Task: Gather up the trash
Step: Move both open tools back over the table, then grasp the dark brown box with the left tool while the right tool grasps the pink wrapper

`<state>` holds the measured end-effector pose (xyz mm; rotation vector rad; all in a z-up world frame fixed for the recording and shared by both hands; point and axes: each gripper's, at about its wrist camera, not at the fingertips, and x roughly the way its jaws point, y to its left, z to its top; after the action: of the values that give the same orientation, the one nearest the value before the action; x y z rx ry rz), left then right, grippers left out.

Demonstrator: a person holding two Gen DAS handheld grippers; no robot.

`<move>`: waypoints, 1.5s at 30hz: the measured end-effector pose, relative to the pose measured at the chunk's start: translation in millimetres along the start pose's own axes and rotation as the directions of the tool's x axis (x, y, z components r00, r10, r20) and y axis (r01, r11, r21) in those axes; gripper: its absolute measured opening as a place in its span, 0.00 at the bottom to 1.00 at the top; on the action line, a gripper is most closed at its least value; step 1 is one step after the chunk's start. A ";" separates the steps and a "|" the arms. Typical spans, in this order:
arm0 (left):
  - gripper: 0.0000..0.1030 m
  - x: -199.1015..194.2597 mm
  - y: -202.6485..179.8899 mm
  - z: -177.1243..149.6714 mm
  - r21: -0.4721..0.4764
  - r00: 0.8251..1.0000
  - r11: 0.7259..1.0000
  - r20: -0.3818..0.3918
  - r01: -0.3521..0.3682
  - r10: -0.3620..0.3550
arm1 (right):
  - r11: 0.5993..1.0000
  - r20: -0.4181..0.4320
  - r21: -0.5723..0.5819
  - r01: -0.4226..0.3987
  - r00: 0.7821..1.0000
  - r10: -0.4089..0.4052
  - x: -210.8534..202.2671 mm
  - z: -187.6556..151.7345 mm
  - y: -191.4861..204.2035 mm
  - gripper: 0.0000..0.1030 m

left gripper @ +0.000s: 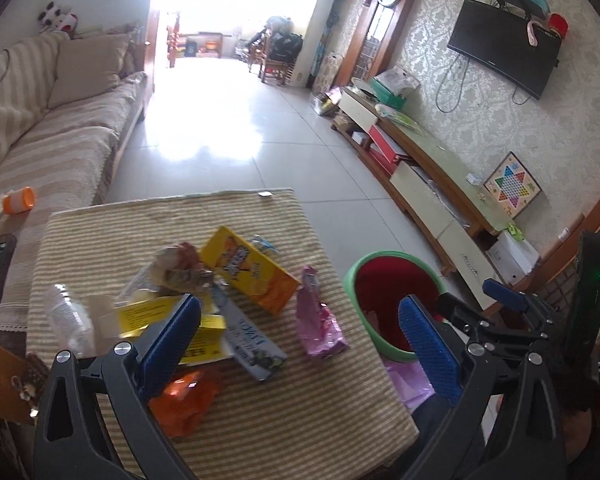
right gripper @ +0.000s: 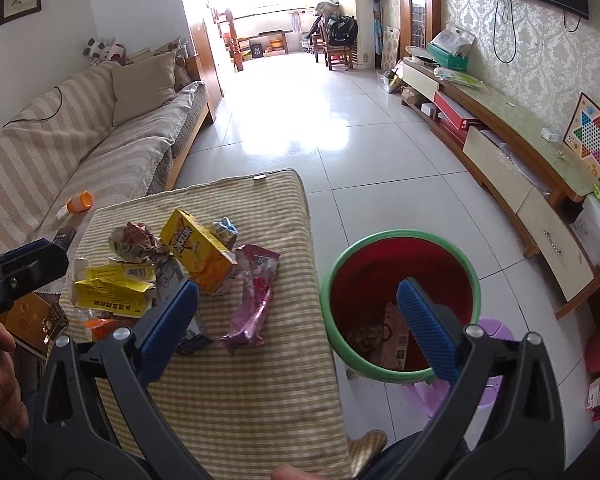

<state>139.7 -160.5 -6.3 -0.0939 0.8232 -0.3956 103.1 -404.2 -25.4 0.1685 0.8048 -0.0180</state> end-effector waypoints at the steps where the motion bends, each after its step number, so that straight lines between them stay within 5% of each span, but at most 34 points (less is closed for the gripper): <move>1: 0.92 -9.5 9.4 -3.8 0.001 1.000 1.000 0.025 -0.019 0.019 | 1.000 -0.002 0.001 -0.008 1.000 0.008 0.6 0.2 7.5 0.95; 6: 0.92 -50.0 56.1 -18.6 -0.023 0.988 0.990 0.071 -0.138 0.140 | 1.000 0.019 -0.008 0.024 1.000 -0.024 0.0 -6.3 41.9 0.95; 9: 0.92 -66.9 82.5 -27.6 -0.040 0.980 0.982 0.078 -0.183 0.185 | 0.997 -0.059 -0.075 -0.001 0.998 -0.003 7.5 -11.0 65.1 0.95; 26: 0.92 -38.5 208.1 -82.9 -0.087 0.953 0.957 -0.148 -0.278 0.263 | 0.996 -0.162 -0.087 -0.016 0.987 0.002 47.2 -23.3 87.3 0.95; 38: 0.92 12.3 254.7 -97.3 -0.037 0.903 0.941 -0.296 -0.337 0.311 | 0.995 -0.268 -0.090 0.032 0.962 -0.055 111.4 -34.4 82.0 0.95; 45: 0.92 39.3 262.9 -102.6 0.057 0.857 0.924 -0.355 -0.379 0.373 | 0.995 -0.312 -0.076 0.068 0.946 -0.088 148.7 -31.8 72.9 0.95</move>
<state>169.5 74.5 -164.7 0.1316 1.1822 -0.0307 189.3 -320.2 -143.5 0.0790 1.1304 -0.0407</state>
